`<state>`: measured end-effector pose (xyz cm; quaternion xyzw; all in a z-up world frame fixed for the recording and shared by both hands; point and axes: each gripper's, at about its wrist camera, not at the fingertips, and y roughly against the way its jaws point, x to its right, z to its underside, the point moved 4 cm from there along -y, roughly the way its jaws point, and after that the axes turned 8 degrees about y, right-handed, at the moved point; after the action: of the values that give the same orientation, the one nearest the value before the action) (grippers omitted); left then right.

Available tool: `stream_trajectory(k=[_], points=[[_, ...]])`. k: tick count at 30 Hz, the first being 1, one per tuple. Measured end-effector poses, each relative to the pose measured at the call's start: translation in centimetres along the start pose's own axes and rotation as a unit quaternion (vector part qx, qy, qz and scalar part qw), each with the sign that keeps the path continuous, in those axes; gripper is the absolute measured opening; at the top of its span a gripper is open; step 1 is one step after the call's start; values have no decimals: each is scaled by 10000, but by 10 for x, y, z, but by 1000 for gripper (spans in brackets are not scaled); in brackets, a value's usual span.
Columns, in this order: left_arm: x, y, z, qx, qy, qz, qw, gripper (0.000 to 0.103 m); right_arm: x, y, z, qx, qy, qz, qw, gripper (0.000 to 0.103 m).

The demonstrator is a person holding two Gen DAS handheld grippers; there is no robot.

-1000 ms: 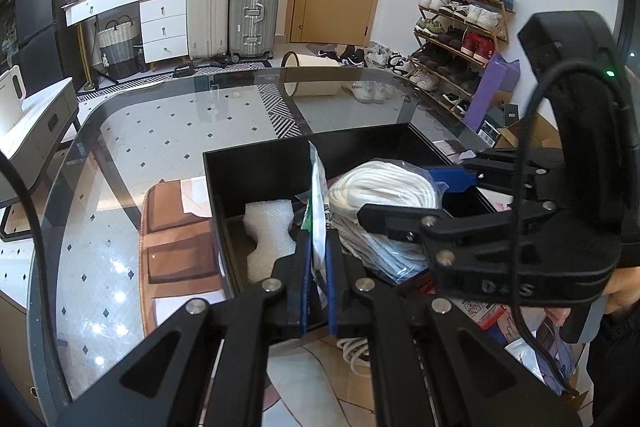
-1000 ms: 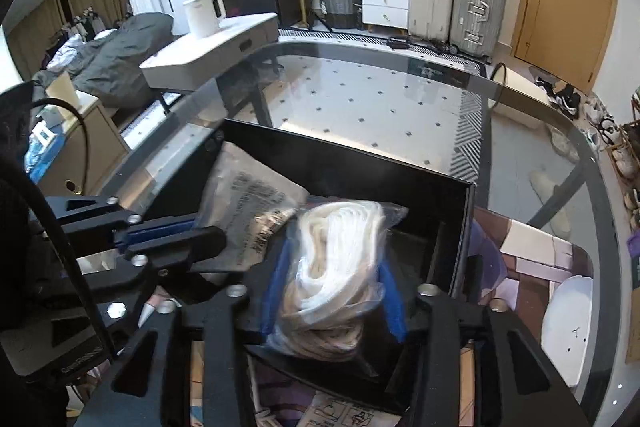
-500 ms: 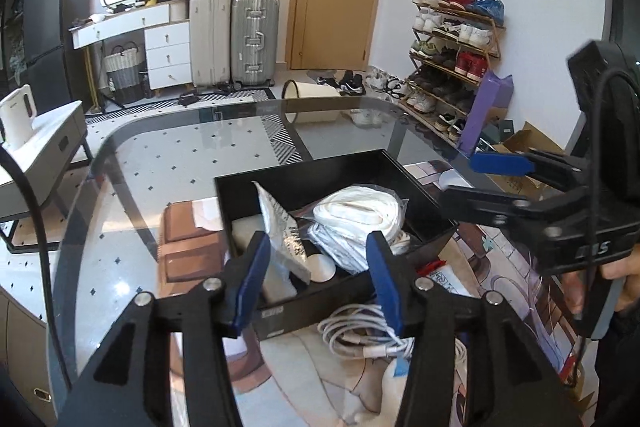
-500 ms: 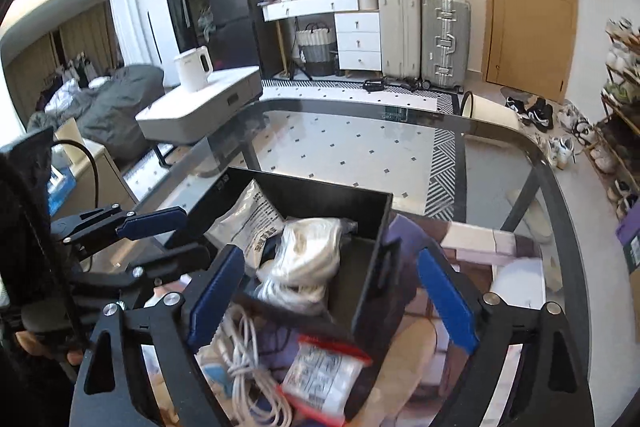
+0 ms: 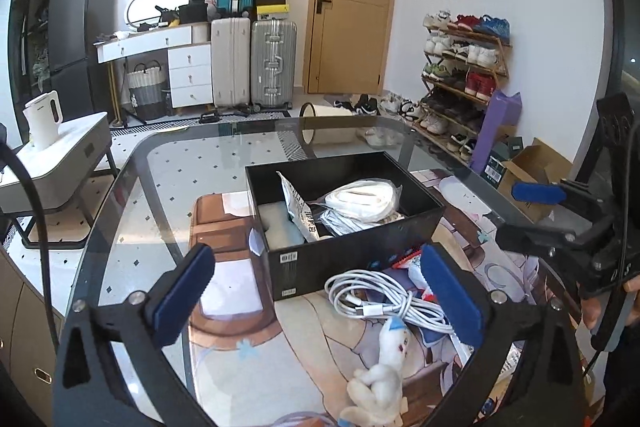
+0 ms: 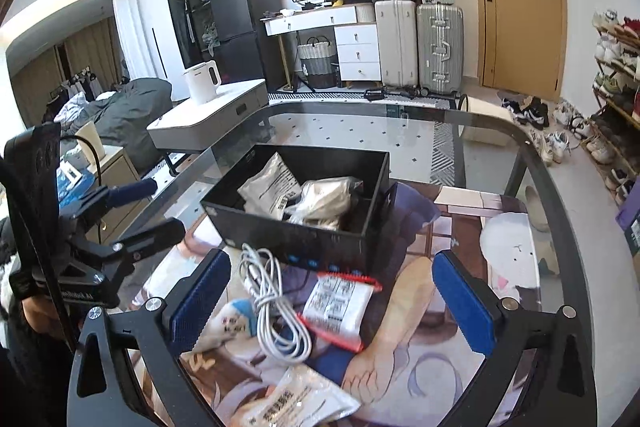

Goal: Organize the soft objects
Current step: 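Reach the right tool down to the white printed sachet and grasp it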

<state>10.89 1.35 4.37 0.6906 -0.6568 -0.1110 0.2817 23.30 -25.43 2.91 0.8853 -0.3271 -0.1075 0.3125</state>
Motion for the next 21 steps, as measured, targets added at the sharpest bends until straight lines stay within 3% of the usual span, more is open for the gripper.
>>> stream_trajectory(k=[15, 21], points=[[2, 24, 25, 212, -46, -317, 9993, 103, -14, 18, 42, -276, -144, 49, 9995, 102], [0, 17, 40, 57, -12, -337, 9994, 103, -22, 13, 60, -489, -160, 108, 9986, 102]])
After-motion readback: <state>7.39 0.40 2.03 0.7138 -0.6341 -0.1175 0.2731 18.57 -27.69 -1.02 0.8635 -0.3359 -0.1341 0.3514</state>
